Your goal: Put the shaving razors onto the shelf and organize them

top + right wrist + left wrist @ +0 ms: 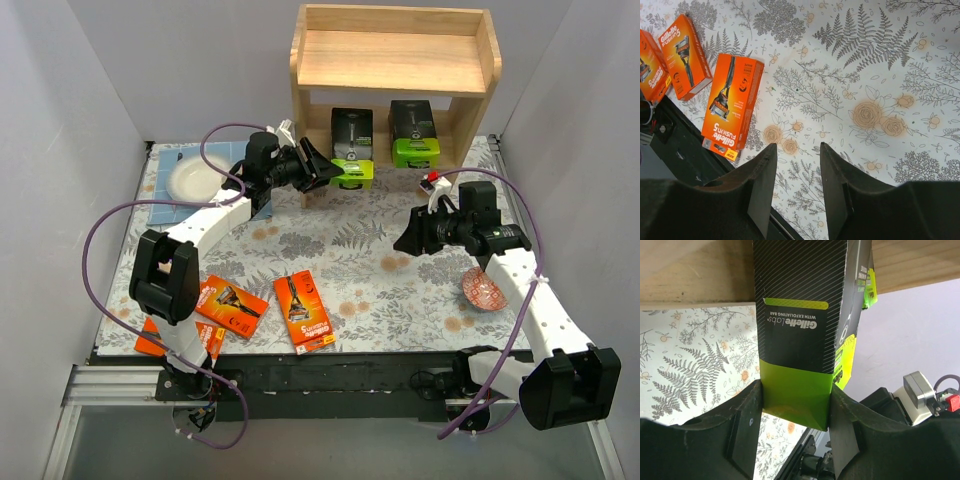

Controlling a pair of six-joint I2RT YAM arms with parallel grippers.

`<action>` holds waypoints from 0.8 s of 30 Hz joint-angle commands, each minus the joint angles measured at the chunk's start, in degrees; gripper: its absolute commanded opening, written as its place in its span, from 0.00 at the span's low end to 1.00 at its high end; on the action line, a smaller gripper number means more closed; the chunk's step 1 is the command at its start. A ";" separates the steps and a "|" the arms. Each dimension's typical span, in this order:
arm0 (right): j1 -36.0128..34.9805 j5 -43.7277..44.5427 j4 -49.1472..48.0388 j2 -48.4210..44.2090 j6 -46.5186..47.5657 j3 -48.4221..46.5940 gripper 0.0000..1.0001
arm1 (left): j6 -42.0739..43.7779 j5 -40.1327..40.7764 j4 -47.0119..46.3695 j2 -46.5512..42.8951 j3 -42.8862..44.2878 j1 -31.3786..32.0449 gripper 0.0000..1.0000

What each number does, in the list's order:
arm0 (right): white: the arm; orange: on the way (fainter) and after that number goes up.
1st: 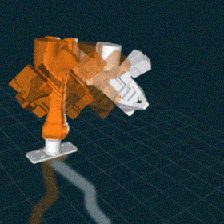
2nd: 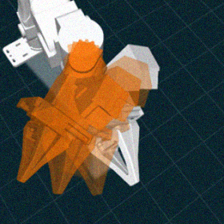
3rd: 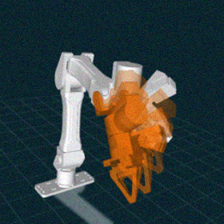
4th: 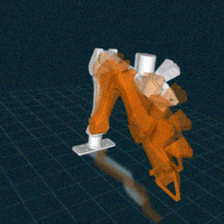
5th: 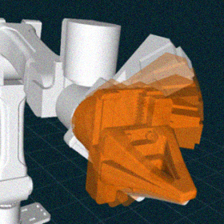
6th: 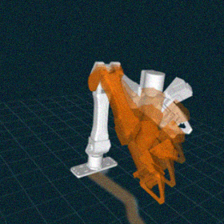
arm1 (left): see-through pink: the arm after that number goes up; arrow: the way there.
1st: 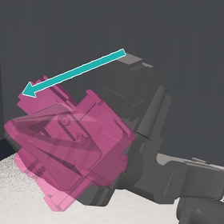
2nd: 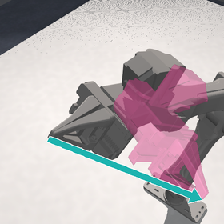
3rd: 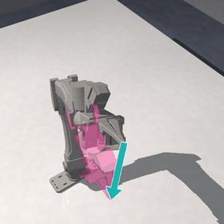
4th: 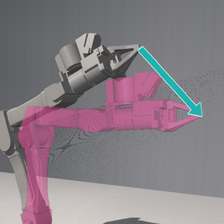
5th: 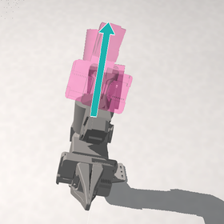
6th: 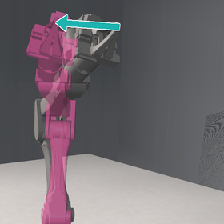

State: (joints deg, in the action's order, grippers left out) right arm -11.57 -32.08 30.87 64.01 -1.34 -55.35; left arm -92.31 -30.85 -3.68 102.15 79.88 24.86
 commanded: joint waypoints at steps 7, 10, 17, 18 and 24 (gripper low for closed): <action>0.32 -3.34 -4.85 1.47 -2.52 -0.28 0.47 | -0.24 1.93 -2.65 -2.13 3.18 0.10 0.56; 0.32 -4.66 -6.00 1.82 -3.05 -0.37 0.48 | -0.67 2.37 -2.56 -2.48 3.09 0.27 0.64; 0.32 -6.33 -8.02 2.96 -4.28 -2.91 0.48 | -1.73 3.34 -2.56 -3.09 3.36 0.80 0.72; 0.32 -6.77 -8.37 3.23 -4.63 -3.53 0.47 | -1.82 3.52 -2.47 -3.44 3.36 0.98 0.72; -0.55 -6.78 -12.76 6.56 -6.65 -9.76 0.41 | -0.24 4.57 -1.07 -5.47 2.48 1.15 0.75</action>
State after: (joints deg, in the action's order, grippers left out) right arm -11.62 -37.93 23.92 68.69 -6.37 -58.67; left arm -93.80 -27.73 -4.25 102.06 80.42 25.67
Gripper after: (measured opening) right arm 0.434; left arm 0.751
